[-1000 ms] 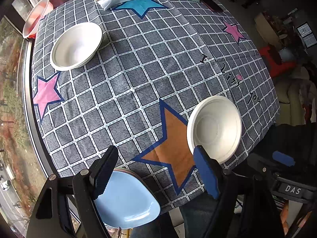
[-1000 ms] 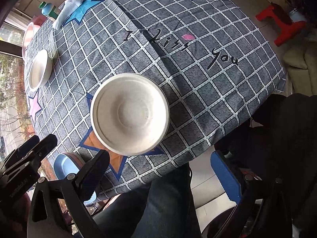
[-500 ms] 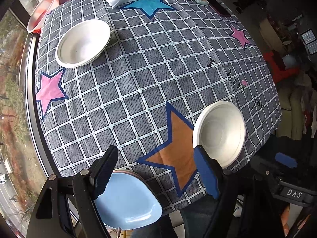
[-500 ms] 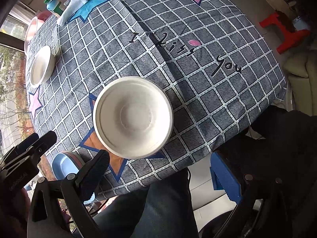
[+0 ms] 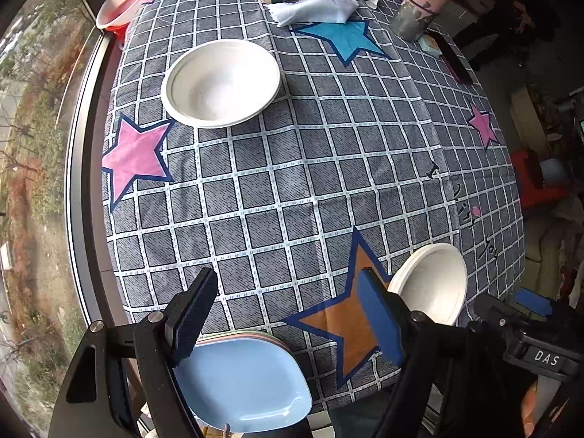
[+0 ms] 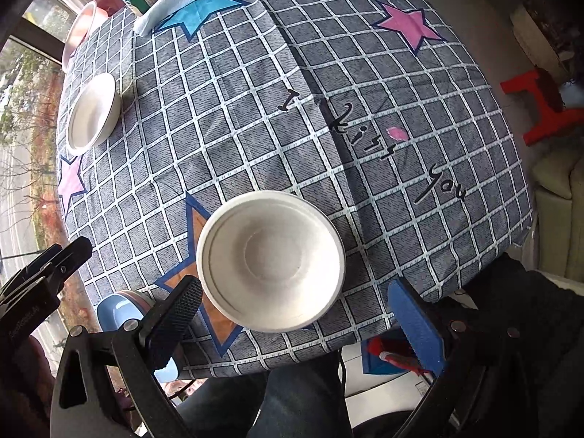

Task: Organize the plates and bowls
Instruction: 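Carry the white bowl with the right tool and set it on the plate stack, then grasp the rim of the white bowl by the pink star with the right tool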

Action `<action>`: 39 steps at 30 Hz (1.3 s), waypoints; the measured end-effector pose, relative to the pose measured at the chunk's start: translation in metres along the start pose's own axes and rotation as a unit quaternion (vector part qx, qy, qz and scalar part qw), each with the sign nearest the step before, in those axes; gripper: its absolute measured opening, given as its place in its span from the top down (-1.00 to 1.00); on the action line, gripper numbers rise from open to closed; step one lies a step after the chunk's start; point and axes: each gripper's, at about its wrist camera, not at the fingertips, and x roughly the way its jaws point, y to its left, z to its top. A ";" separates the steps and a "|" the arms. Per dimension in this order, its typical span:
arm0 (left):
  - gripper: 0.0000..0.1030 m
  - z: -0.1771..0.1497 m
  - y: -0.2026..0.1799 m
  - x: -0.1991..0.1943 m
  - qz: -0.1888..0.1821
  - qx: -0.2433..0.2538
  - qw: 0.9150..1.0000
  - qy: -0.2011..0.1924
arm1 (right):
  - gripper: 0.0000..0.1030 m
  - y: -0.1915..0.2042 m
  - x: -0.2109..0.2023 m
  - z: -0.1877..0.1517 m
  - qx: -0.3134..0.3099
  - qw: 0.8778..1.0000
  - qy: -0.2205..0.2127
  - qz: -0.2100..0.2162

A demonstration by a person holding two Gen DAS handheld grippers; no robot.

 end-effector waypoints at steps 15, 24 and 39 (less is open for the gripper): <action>-0.58 0.045 0.090 -0.011 0.068 -0.133 0.988 -0.047 | -0.99 0.097 0.013 0.079 -0.158 0.987 -0.004 0.013; -0.58 0.105 0.100 0.022 0.105 -0.133 0.984 -0.050 | -0.99 0.154 0.035 0.149 -0.178 0.984 -0.015 0.027; -0.57 0.173 0.126 0.095 0.129 -0.127 0.983 -0.015 | -0.95 0.224 0.095 0.216 -0.191 0.980 0.000 0.054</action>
